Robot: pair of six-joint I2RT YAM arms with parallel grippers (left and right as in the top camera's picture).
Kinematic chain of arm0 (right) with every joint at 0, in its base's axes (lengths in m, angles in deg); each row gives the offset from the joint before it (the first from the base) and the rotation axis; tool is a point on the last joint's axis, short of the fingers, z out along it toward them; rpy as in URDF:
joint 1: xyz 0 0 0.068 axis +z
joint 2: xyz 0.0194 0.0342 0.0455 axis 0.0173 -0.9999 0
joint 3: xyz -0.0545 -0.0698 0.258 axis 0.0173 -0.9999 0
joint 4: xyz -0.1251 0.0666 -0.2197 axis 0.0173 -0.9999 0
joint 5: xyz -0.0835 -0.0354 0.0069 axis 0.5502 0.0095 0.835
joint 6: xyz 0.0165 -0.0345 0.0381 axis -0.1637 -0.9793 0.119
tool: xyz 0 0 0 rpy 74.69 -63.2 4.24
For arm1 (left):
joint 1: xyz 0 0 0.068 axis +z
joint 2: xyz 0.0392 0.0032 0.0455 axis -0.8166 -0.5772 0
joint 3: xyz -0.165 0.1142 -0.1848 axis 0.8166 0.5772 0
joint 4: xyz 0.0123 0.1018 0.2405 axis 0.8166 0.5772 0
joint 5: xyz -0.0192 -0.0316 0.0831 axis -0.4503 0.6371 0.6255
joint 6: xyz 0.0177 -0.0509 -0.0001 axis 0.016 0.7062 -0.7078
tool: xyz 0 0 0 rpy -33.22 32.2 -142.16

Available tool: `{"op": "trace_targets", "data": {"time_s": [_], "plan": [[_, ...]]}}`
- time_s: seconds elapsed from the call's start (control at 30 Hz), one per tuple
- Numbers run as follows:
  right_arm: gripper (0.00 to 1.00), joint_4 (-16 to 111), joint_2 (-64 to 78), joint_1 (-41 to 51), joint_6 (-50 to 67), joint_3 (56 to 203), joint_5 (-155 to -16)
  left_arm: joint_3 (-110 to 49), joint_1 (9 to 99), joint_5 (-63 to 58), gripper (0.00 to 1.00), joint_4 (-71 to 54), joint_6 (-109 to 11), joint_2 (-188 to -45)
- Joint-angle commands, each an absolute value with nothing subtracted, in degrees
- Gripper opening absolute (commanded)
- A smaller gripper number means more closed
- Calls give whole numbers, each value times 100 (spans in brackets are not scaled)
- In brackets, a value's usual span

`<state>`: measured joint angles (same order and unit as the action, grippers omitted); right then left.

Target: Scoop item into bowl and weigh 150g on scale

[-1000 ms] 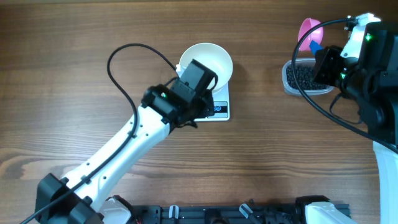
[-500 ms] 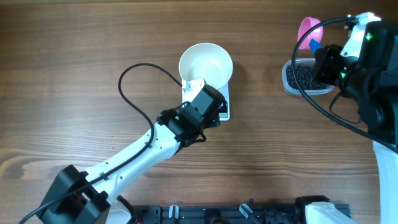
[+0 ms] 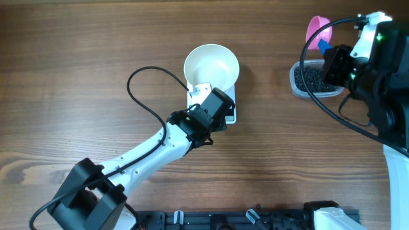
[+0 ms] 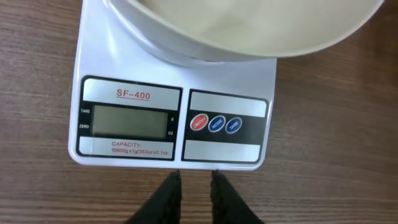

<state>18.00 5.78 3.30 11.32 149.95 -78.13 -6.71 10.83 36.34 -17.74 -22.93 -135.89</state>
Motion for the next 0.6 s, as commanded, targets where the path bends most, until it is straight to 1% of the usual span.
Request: {"op": "trace_targets", "data": {"time_s": [0.0,0.03,0.1,0.27,0.3,0.33,0.37,0.4,0.57], "plan": [[4,1959,536,315,1115,15074,-7885,-627,1069,3756,25,-1811,-2260,-13633],[4,1992,536,315,1097,15074,-7885,-627,1069,3704,30,-1813,-2260,-13633],[4,2044,536,315,968,15074,-7885,-627,1069,3555,52,-1813,-2260,-13633],[4,2160,536,315,988,15074,-7868,-619,1069,3483,54,-1813,-2260,-13648],[4,2160,536,315,988,15074,-7870,-614,1069,3483,60,-1815,-2260,-13668],[4,2160,536,315,986,15074,-7868,-614,1069,3483,70,-1815,-2260,-13696],[4,2156,536,315,984,15074,-7868,-614,1069,3483,88,-1815,-2260,-13736],[4,2158,536,315,979,15074,-7868,-614,1069,3483,100,-1815,-2260,-13790],[4,2175,536,315,984,15074,-7868,-614,1069,3483,100,-1861,-2258,-14162]]}}
